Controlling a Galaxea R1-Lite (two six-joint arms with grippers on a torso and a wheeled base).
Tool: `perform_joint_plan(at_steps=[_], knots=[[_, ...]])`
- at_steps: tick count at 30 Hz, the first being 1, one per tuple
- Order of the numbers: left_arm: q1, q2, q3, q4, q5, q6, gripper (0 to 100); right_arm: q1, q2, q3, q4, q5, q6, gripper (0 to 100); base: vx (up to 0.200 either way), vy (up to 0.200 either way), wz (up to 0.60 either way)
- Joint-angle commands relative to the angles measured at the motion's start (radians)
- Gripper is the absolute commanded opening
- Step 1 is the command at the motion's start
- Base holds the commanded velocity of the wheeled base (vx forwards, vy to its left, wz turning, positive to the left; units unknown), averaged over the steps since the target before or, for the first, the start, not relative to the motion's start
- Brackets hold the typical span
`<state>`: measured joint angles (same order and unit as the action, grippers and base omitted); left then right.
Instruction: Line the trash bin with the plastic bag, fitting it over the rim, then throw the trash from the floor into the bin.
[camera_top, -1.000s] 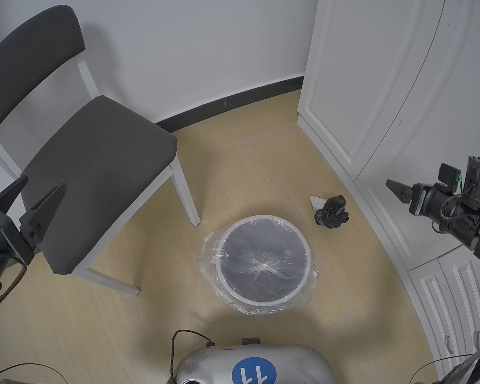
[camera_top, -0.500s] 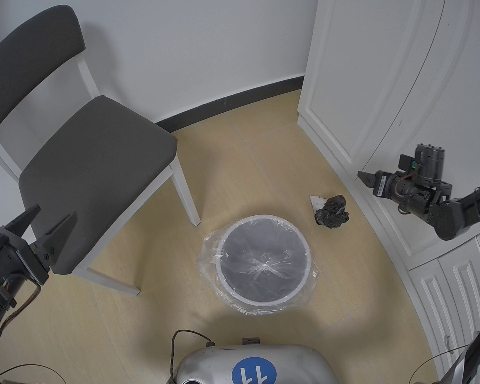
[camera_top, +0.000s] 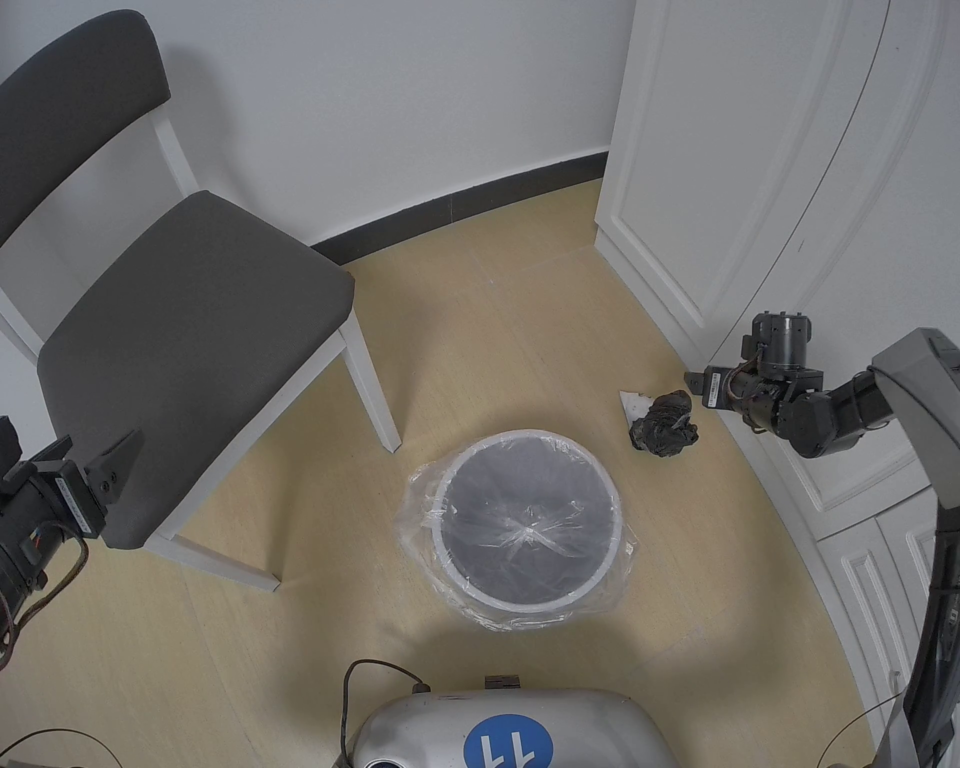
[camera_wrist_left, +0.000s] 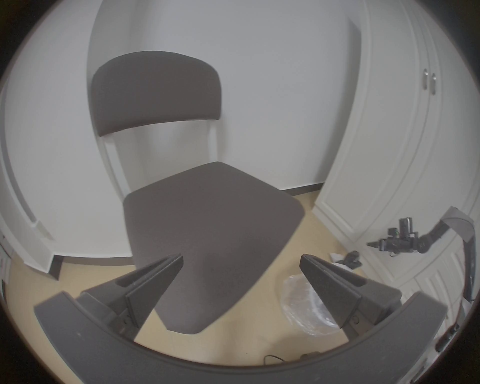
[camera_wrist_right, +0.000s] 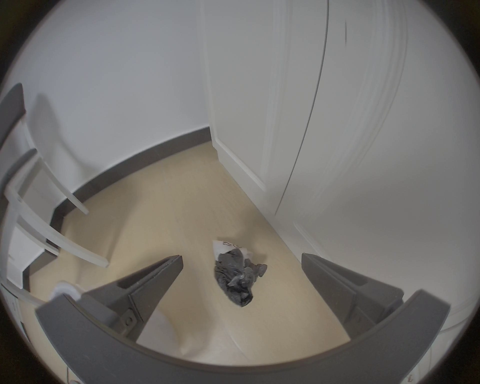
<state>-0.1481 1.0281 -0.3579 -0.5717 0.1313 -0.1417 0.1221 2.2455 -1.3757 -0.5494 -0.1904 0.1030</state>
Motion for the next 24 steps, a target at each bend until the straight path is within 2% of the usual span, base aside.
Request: perform_joint_plan(at_steps=[1,5,10,12,14,17,24], knots=[[0.145,0.06,-0.024,-0.007,-0.002,0.004,100,-0.033,0.276,-0.21,0.042,-0.026,-0.025,100,0.0,0.0,0.0],[0.145,0.047,-0.026,-0.005,-0.001,0.005,100,-0.027,0.345,-0.278,0.051,-0.004,-0.008,100,0.0,0.0,0.0],[0.145,0.05,-0.047,-0.005,0.005,0.036,100,-0.025,0.424,-0.353,0.042,0.023,0.069,100,0.0,0.0,0.0],[0.145,0.053,-0.05,-0.007,0.005,0.051,100,-0.03,0.433,-0.368,0.039,0.052,0.103,100,0.0,0.0,0.0],[0.147,0.061,-0.055,-0.007,0.004,0.068,100,-0.027,0.434,-0.379,0.035,0.094,0.175,100,0.0,0.0,0.0],[0.148,0.066,-0.053,-0.007,0.004,0.07,100,-0.021,0.444,-0.399,0.019,0.109,0.234,100,0.0,0.0,0.0],[0.15,0.055,-0.047,-0.007,0.004,0.07,100,-0.021,0.557,-0.505,-0.081,0.108,0.239,100,0.0,0.0,0.0]])
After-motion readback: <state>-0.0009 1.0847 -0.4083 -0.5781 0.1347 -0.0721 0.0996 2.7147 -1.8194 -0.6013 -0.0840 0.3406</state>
